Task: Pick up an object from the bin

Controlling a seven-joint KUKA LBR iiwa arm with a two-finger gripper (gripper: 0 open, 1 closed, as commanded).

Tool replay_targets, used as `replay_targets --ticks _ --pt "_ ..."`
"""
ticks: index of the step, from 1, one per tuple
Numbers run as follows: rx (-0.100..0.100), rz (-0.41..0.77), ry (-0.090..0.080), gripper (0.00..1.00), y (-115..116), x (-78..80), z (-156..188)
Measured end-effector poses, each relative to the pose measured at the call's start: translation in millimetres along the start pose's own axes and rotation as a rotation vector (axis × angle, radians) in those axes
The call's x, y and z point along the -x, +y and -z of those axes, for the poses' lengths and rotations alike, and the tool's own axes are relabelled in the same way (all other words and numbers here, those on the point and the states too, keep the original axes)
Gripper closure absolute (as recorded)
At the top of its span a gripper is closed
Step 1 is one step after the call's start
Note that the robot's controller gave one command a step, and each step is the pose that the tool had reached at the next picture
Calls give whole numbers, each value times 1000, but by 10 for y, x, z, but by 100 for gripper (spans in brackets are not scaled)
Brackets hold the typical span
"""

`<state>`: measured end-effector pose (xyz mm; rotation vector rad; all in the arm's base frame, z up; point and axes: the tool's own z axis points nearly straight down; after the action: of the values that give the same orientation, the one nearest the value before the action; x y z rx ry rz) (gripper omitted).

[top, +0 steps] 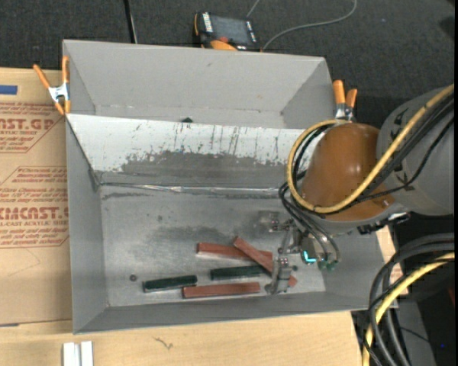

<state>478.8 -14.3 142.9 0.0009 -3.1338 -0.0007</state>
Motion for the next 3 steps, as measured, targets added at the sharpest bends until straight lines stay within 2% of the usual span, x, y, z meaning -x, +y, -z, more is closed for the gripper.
replay_targets --ticks 1,2,3 --pt "0 81 -2 0 61 222 -768" --pt "2 -484 -8 0 71 256 -731" --pt "1 -214 -10 0 378 170 -729"
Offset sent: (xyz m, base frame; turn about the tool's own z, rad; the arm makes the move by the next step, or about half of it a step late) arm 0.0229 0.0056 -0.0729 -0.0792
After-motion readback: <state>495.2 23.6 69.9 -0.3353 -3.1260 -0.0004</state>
